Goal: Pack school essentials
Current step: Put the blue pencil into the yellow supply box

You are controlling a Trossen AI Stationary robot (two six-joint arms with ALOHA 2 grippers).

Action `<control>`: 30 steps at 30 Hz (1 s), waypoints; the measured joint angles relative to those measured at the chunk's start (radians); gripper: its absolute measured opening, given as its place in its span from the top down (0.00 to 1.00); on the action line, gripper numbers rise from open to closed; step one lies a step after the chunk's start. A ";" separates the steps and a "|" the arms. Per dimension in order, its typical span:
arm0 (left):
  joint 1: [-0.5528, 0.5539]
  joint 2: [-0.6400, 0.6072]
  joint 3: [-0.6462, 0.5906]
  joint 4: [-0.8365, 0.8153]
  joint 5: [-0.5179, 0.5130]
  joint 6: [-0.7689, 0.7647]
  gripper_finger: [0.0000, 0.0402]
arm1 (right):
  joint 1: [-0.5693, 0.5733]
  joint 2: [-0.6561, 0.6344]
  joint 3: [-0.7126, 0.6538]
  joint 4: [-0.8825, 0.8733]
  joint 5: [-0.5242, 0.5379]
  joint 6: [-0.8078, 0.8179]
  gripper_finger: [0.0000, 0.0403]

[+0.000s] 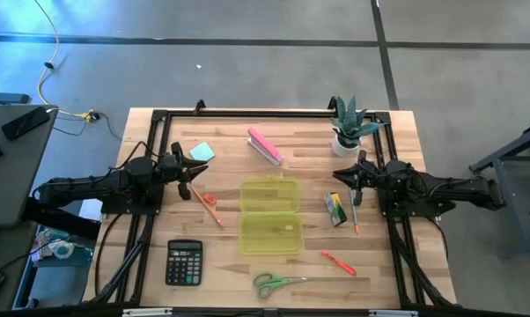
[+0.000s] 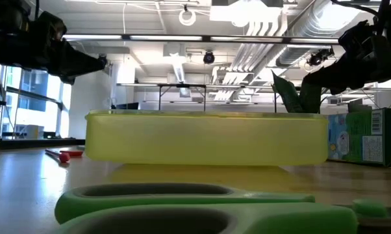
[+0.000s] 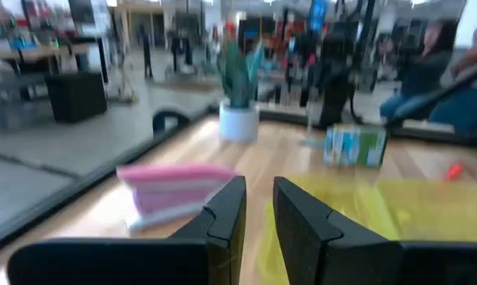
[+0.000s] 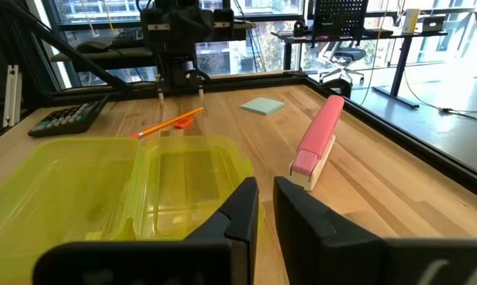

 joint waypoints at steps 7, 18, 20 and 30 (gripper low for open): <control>-0.003 0.001 0.000 0.030 0.009 -0.059 0.86 | 0.000 0.000 0.000 0.000 0.000 0.000 0.91; -0.002 0.001 0.000 0.170 -0.004 -0.062 0.86 | 0.000 0.000 0.000 0.000 0.000 0.000 0.91; -0.002 0.001 0.000 0.240 -0.010 -0.052 0.86 | 0.000 0.000 0.000 0.000 0.000 0.000 0.91; -0.002 0.000 0.000 0.415 0.130 -0.010 0.86 | 0.000 0.000 0.000 0.000 0.000 0.000 0.91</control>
